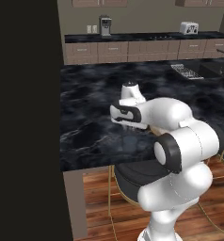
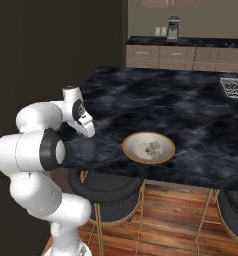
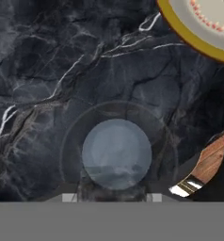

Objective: There are four ice cubes in the ice bowl. Place two ice cubes in each glass of water.

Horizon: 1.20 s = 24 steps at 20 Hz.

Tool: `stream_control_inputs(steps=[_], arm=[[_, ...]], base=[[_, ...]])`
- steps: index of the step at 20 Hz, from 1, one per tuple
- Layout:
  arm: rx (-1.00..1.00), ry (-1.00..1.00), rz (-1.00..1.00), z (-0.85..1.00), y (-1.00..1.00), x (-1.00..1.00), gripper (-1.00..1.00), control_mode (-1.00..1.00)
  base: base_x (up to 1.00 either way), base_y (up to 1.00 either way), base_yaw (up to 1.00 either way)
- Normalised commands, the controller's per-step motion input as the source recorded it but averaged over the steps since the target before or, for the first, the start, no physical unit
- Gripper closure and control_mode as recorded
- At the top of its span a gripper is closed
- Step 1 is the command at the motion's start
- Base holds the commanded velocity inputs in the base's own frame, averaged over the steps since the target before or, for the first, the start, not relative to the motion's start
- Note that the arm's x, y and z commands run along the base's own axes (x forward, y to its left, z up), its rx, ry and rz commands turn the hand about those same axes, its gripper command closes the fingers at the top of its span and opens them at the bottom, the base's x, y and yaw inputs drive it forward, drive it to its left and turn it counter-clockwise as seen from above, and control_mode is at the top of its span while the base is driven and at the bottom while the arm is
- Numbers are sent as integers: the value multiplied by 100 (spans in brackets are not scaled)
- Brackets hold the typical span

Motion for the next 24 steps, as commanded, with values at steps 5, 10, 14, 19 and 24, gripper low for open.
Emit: stream_control_inputs(steps=[5, 10, 14, 19, 24], arm=[[0, -14, 5, -9, 0, 26, 100, -100], [0, -1, 2, -8, 0, 34, 100, -100], [0, 0, 2, -9, 0, 52, 100, -100], [0, 0, 2, 0, 0, 16, 100, -100], [1, 0, 1, 0, 0, -20, 100, -100]], base=[[0, 0, 0], [0, 0, 0], [0, 0, 0], [0, 0, 0], [0, 0, 0]])
